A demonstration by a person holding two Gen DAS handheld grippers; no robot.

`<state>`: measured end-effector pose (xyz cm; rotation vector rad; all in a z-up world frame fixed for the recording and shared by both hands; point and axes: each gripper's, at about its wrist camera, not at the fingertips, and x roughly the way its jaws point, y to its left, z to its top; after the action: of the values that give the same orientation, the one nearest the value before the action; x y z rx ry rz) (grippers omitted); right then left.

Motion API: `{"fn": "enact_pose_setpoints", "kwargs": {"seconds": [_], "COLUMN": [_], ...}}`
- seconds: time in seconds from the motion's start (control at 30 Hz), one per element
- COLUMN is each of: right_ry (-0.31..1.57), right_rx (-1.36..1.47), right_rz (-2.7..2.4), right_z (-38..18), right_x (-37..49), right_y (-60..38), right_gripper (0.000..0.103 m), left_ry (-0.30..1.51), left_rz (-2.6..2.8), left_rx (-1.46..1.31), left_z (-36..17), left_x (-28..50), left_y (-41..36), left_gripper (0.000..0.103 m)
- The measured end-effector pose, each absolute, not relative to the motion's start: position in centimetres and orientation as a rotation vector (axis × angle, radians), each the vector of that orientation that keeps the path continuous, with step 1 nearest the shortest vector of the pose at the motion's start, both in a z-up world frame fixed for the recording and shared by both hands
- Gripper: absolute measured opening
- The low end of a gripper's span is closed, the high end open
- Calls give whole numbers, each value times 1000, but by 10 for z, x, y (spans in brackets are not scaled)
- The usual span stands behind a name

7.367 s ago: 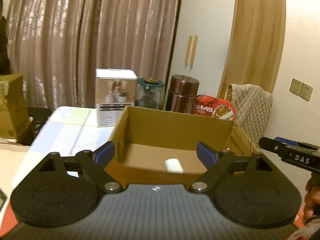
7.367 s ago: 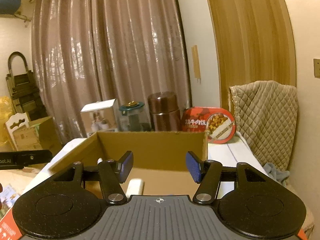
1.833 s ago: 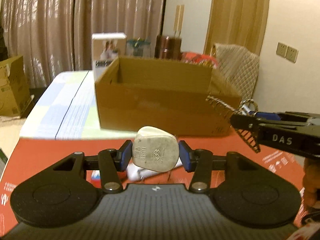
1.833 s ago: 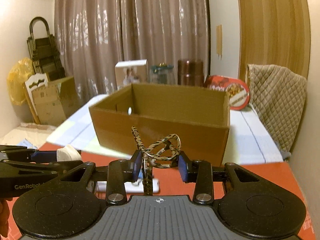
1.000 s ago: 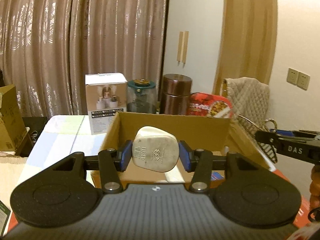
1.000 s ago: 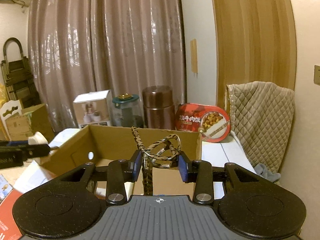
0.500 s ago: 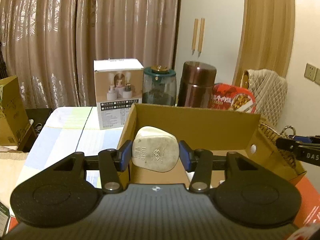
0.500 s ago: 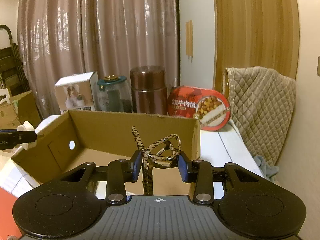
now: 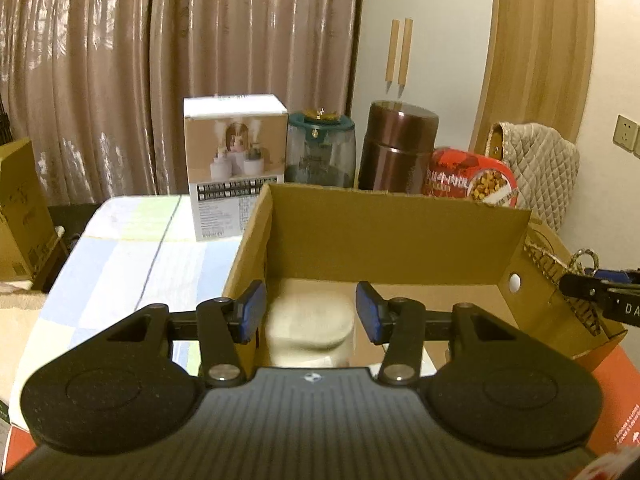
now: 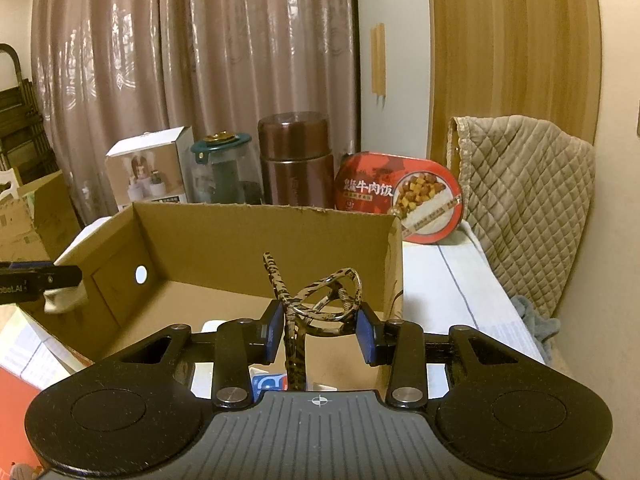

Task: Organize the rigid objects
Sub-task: 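Open left tool to drop the plug while right tool drops the cord in the box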

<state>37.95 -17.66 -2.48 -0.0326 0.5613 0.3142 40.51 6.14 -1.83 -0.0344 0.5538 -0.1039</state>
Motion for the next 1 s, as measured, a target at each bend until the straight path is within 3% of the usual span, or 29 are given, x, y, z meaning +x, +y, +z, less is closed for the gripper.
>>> {"fn": "enact_pose_setpoints", "kwargs": {"seconds": [1.0], "right_ry": [572], "right_rx": [-22], "right_rz": [295], "right_z": [-28], "right_x": [380], "right_y": [-180], "right_gripper": [35], "left_ry": [528], "left_rz": [-111], "left_rx": [-59], "left_z": [-3], "left_x": [400], "left_y": [60], "left_gripper": [45]}}
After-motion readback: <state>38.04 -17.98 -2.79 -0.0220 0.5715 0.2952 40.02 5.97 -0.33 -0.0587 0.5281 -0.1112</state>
